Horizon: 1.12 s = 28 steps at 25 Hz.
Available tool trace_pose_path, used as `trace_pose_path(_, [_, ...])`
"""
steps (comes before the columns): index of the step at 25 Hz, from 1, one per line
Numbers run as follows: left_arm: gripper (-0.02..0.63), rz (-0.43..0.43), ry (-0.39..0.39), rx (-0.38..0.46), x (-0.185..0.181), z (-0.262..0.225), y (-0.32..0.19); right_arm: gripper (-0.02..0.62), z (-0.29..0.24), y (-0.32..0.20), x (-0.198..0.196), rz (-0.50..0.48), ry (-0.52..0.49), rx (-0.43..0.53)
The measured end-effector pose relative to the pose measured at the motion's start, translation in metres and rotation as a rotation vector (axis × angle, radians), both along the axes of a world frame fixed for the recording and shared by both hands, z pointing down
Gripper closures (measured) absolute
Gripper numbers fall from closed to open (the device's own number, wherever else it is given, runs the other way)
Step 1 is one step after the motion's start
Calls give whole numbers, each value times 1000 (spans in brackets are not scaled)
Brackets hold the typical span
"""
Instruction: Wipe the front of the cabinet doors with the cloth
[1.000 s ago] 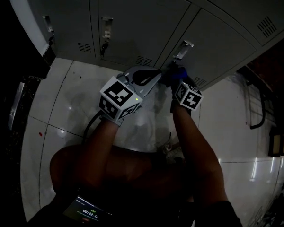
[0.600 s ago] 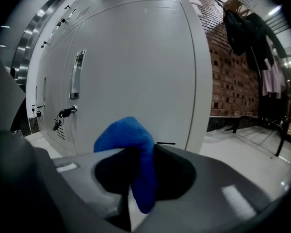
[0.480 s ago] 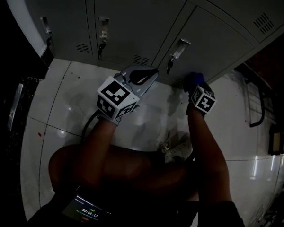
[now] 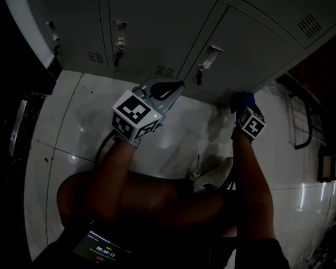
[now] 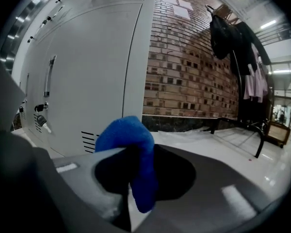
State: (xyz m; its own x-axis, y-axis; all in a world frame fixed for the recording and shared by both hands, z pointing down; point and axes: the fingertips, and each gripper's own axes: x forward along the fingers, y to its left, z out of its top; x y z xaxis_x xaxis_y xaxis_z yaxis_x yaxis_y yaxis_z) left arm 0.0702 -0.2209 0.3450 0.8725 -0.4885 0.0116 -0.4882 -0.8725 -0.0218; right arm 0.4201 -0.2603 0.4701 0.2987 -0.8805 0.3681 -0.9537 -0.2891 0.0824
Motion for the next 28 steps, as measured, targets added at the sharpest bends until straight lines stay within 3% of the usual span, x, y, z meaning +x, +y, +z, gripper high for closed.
trace_pose_path(7, [605, -4, -2, 2, -1, 1, 0, 517, -34, 2, -10, -56, -8, 55])
trace_pose_path(11, [606, -8, 0, 6, -4, -2, 0, 517, -81, 6, -56, -202, -3, 138])
trace_pose_path(17, [606, 3, 6, 16, -5, -6, 4, 517, -143, 32, -156, -488, -20, 251])
trace_pose_path(22, [606, 31, 5, 34, 0, -9, 10, 517, -160, 59, -227, -719, 70, 279])
trace_pose_path(24, [606, 40, 1, 41, 3, -9, 12, 517, -157, 64, -243, -779, 115, 277])
trace_pose_path(28, [606, 44, -4, 47, 4, -9, 12, 517, -146, 65, -253, -829, 58, 275])
